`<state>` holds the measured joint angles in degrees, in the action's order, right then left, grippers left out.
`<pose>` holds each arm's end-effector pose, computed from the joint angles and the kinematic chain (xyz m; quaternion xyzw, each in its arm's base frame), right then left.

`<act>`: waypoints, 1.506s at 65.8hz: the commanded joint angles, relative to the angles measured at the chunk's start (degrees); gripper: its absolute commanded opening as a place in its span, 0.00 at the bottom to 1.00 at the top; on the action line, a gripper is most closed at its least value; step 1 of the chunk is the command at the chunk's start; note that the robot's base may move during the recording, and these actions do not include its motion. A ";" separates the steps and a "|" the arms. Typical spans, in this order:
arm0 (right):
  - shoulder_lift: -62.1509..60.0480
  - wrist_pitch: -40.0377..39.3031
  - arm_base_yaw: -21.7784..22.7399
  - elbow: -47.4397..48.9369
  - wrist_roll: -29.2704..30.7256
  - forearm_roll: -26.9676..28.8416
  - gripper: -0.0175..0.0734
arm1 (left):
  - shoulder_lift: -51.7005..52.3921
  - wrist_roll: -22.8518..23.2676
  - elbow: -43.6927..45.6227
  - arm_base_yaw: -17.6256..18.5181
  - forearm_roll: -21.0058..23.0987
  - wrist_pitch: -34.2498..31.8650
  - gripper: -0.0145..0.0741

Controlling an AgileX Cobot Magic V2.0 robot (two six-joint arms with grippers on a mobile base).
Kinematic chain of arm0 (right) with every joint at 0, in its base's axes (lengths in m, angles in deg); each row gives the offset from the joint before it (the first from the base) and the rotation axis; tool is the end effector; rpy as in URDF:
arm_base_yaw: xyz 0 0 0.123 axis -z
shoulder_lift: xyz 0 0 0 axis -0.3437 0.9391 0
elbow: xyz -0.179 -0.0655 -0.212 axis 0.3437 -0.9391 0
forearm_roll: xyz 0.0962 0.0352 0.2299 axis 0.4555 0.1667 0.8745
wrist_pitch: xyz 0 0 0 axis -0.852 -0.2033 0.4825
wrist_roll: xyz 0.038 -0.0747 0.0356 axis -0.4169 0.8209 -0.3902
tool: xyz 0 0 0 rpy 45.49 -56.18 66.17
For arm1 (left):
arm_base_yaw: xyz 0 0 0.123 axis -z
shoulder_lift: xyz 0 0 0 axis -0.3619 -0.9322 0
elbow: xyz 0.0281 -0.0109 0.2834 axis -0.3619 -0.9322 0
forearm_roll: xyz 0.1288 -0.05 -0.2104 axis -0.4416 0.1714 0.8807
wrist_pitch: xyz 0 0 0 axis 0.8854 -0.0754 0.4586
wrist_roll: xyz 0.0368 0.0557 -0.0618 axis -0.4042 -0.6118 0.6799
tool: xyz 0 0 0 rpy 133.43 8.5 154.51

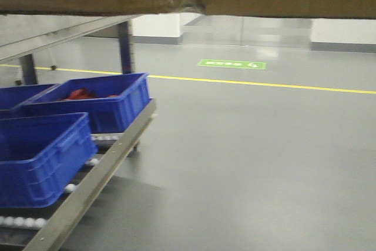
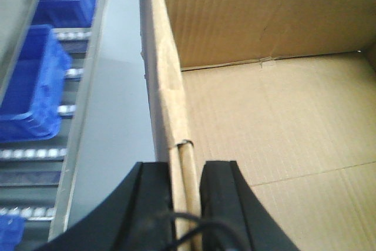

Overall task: Grab carton from right shelf to conveyor
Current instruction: 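Hold the carton with both grippers while driving toward the conveyor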

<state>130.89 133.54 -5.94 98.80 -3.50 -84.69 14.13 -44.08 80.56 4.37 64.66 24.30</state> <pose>0.2207 0.1070 0.4903 -0.1284 0.8891 0.1298 0.4198 0.2129 -0.0838 0.5040 0.0406 0.8980 -0.0750 0.4316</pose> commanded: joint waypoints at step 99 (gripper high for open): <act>-0.89 -2.97 0.04 0.37 1.01 1.99 0.12 | 0.64 -0.41 0.12 0.56 1.34 -2.08 0.14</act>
<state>130.77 133.54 -5.94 98.80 -3.50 -84.69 14.13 -44.08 80.56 4.37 64.66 24.30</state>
